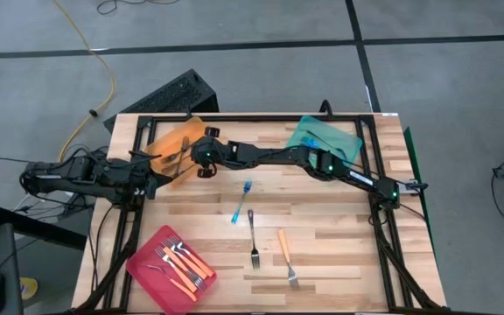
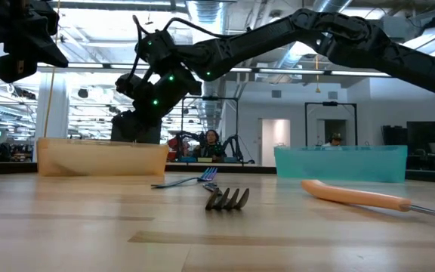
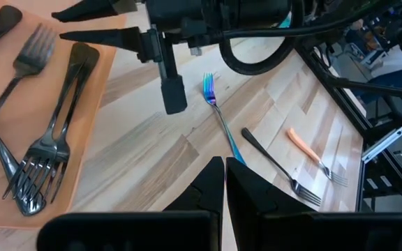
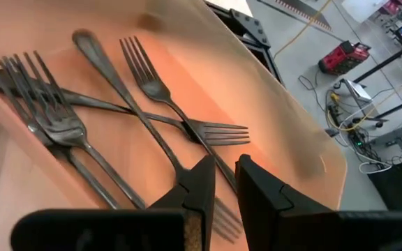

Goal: Sort silverware by color (type)
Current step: Put the iridescent fork into the green bin

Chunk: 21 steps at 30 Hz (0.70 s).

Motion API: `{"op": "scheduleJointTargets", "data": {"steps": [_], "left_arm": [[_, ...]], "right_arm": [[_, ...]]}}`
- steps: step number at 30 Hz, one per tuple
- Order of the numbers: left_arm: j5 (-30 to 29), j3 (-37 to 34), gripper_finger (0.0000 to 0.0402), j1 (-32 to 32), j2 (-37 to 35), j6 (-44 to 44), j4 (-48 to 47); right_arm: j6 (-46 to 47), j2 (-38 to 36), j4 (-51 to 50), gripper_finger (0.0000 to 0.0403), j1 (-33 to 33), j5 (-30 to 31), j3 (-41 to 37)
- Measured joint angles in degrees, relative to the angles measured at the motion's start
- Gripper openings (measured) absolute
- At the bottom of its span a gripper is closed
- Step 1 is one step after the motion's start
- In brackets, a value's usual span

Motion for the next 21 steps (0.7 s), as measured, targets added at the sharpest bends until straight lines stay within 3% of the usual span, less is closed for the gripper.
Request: {"op": "scheduleJointTargets", "data": {"steps": [10,21], "left_arm": [[-0.1,0.0,0.0000,0.0,0.0,0.6,0.0],[-4.6,0.0,0.0000,0.0,0.0,2.5,0.0]], "right_arm": [[1.9,-6.4,-4.3,0.0082,0.0,0.9,0.0],[3.1,-25.2,-24.6,0.0082,1.4,5.2,0.0]]}}
